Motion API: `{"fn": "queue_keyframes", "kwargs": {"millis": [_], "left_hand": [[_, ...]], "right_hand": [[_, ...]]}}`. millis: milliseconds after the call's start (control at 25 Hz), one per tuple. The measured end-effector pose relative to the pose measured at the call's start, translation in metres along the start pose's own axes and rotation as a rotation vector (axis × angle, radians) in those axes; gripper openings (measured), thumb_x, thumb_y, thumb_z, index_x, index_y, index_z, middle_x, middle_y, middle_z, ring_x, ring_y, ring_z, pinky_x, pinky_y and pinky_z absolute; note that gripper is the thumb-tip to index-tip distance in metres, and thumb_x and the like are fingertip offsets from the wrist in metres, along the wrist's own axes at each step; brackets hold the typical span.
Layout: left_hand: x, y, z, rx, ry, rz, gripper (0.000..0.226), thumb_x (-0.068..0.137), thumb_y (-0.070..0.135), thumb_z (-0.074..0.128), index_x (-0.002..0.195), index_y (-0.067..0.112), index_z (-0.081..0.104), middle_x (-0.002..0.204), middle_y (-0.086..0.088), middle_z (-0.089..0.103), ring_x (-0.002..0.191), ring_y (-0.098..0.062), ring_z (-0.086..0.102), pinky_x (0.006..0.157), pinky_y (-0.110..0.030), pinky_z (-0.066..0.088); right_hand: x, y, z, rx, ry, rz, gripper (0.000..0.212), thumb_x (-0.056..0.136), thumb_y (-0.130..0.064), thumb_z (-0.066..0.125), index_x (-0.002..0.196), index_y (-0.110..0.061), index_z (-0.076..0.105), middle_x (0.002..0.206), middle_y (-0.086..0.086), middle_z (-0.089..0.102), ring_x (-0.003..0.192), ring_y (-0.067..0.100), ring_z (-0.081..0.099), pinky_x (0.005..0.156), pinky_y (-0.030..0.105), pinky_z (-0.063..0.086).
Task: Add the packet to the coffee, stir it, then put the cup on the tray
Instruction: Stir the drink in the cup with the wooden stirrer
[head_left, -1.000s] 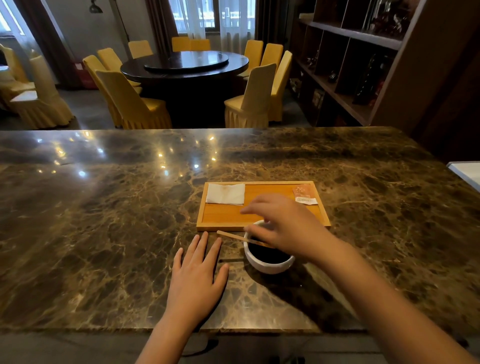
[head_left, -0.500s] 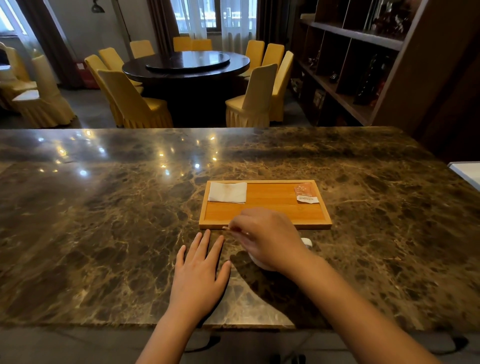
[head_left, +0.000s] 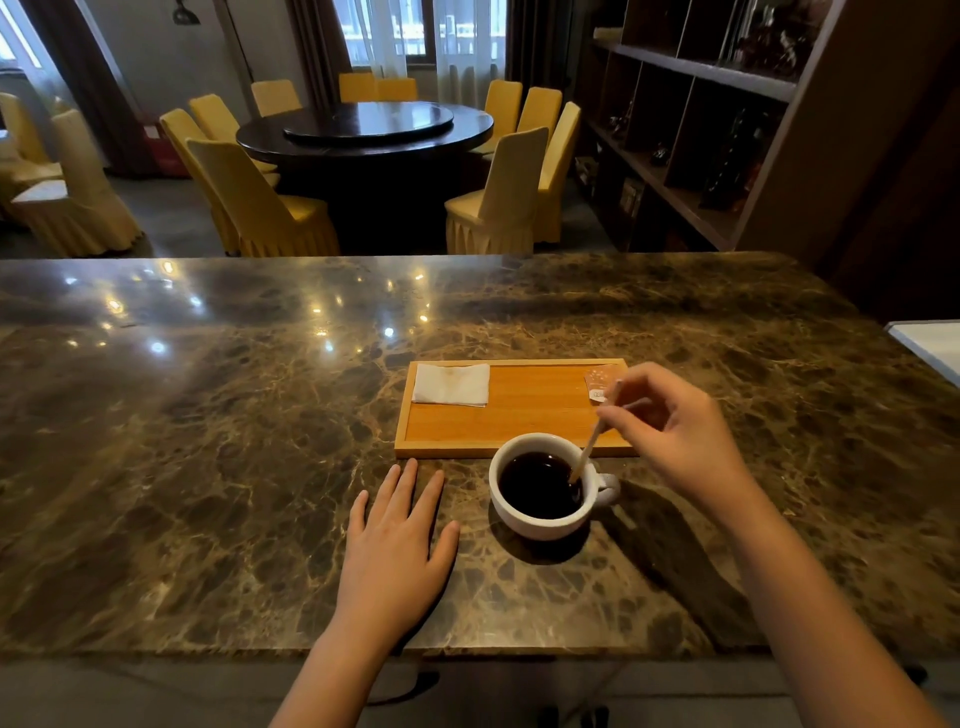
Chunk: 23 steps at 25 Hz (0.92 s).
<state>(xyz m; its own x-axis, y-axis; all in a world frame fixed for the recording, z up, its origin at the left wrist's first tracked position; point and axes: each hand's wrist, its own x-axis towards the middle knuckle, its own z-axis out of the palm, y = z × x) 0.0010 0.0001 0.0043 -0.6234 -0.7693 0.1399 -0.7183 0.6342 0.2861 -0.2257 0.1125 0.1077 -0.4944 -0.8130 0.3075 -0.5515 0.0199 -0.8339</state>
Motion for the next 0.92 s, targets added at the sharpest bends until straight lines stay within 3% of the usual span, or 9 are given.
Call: {"fn": "queue_keyframes", "kwargs": {"millis": [240, 440, 680, 760, 920], "left_hand": [[0.000, 0.000, 0.000, 0.006, -0.007, 0.000, 0.069, 0.079, 0.059, 0.006, 0.141, 0.031, 0.017, 0.153, -0.001, 0.009, 0.138, -0.013, -0.002, 0.112, -0.044, 0.000], [0.000, 0.000, -0.001, 0.017, -0.015, -0.004, 0.070, 0.078, 0.060, 0.004, 0.141, 0.032, 0.014, 0.153, 0.000, 0.006, 0.137, -0.012, -0.004, 0.111, -0.043, -0.002], [0.000, 0.000, 0.000, 0.007, -0.008, -0.006, 0.069, 0.079, 0.060, 0.006, 0.141, 0.032, 0.016, 0.153, -0.001, 0.008, 0.137, -0.012, -0.003, 0.112, -0.044, 0.000], [0.000, 0.000, 0.001, 0.013, -0.011, -0.008, 0.069, 0.078, 0.060, 0.005, 0.141, 0.032, 0.015, 0.153, 0.000, 0.007, 0.137, -0.012, -0.004, 0.112, -0.043, 0.000], [0.000, 0.000, 0.000, 0.008, -0.005, -0.010, 0.070, 0.078, 0.060, 0.005, 0.141, 0.032, 0.015, 0.153, 0.000, 0.007, 0.135, -0.009, -0.007, 0.112, -0.043, -0.001]], "right_hand": [[-0.026, 0.008, -0.002, 0.179, 0.012, 0.052, 0.017, 0.080, 0.002, 0.063, 0.087, -0.013, 0.067, 0.077, 0.002, 0.070, 0.073, 0.009, 0.070, 0.064, 0.013, 0.053], [-0.040, 0.016, 0.023, 0.323, 0.141, 0.064, 0.016, 0.080, 0.000, 0.063, 0.081, -0.014, 0.068, 0.085, 0.006, 0.070, 0.071, 0.015, 0.069, 0.062, 0.022, 0.056], [-0.052, 0.021, 0.029, 0.146, 0.308, -0.024, 0.017, 0.083, -0.005, 0.059, 0.092, -0.017, 0.066, 0.080, -0.003, 0.070, 0.082, 0.010, 0.066, 0.070, 0.015, 0.054], [-0.056, 0.018, 0.022, 0.014, 0.291, -0.102, 0.016, 0.083, -0.010, 0.058, 0.096, -0.016, 0.065, 0.088, -0.003, 0.068, 0.087, 0.007, 0.063, 0.074, 0.015, 0.052], [-0.059, 0.011, 0.012, -0.054, 0.199, -0.163, 0.020, 0.080, 0.000, 0.062, 0.092, -0.015, 0.067, 0.087, -0.008, 0.068, 0.088, 0.004, 0.062, 0.075, 0.013, 0.049]]}}
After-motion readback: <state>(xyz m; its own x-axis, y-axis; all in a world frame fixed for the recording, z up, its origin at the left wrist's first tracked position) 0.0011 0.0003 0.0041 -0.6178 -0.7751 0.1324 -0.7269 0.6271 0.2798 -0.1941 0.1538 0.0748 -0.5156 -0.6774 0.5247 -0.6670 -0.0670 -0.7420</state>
